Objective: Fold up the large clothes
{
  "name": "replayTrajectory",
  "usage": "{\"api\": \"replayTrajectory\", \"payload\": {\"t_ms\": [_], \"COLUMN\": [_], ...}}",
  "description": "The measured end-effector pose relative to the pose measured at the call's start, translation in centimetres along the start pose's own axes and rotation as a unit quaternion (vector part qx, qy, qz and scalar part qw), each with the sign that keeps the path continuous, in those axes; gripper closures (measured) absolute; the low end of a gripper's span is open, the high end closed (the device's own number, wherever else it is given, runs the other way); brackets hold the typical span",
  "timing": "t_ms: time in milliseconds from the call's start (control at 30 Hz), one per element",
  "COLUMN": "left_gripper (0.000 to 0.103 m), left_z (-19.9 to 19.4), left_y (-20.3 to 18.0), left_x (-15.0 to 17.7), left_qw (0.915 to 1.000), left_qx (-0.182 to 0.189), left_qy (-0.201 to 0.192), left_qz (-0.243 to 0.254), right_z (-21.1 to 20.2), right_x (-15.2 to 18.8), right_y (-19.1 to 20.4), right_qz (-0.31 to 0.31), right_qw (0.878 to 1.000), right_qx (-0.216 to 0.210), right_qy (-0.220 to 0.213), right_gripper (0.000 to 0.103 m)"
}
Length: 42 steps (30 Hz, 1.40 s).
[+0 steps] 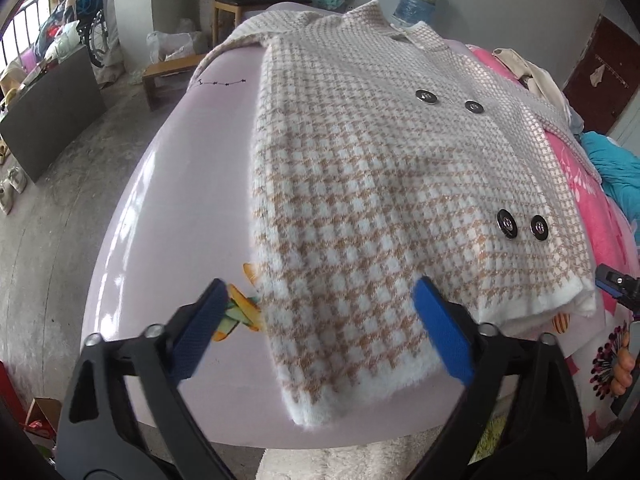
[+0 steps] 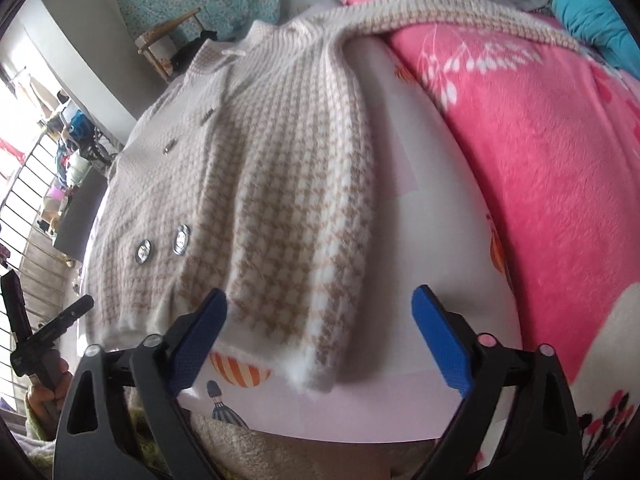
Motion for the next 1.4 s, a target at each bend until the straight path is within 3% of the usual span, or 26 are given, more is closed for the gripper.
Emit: {"api": "replayTrajectory", "payload": {"t_ms": [100, 367, 533, 667, 700, 867, 1067, 1200, 1400], "left_gripper": [0.035, 0.051, 0.066, 0.084, 0.093, 0.096, 0.097, 0.097, 0.097], "left_z": [0.6, 1.4, 1.8, 1.8, 1.6, -1.7, -7.0, -9.2, -9.9], "left_y": [0.4, 1.2, 0.8, 0.2, 0.0, -0.6, -2.2, -1.9, 0.0], "left_x": [0.0, -1.0, -1.5, -1.8, -2.0, -3.0, -4.0, -3.1, 0.1], "left_qw": [0.9999, 0.9995, 0.9986, 0.9980, 0.9978, 0.9957, 0.9885, 0.9883, 0.9949], "left_qx": [-0.005, -0.027, -0.052, -0.057, -0.056, -0.051, -0.034, -0.025, -0.033], "left_qy": [0.011, 0.003, -0.011, -0.021, -0.024, -0.061, -0.116, -0.117, -0.066], "left_qz": [-0.006, -0.017, 0.005, 0.019, 0.024, 0.049, 0.091, 0.094, 0.069], "right_z": [0.1, 1.0, 2.4, 2.8, 2.4, -2.1, -5.9, -8.2, -9.0], "right_x": [0.1, -0.3, -1.1, -1.5, -1.6, -3.5, -4.7, -3.4, 1.2], "right_y": [-0.2, 0.0, 0.2, 1.1, 1.4, 2.3, 3.2, 3.4, 1.9], "right_qz": [0.005, 0.009, 0.001, -0.040, -0.048, -0.080, -0.099, -0.106, -0.083], "right_qw": [1.000, 1.000, 1.000, 0.998, 0.998, 0.992, 0.989, 0.988, 0.994], "right_qx": [-0.003, 0.005, 0.013, 0.045, 0.048, 0.075, 0.059, 0.052, 0.050], "right_qy": [-0.001, 0.005, -0.008, -0.013, -0.017, -0.063, -0.096, -0.100, -0.060], "right_gripper": [0.021, 0.050, 0.066, 0.090, 0.091, 0.096, 0.096, 0.096, 0.096]}}
Point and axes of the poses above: each gripper's, at about its wrist camera, not at the fingertips, and z roughly the way its jaws point, y to its left, x to its underside, the point moved 5 cm from there along z, roughly the way its jaws point, and after that the axes turned 3 degrees about -y, right-handed, at the moved point
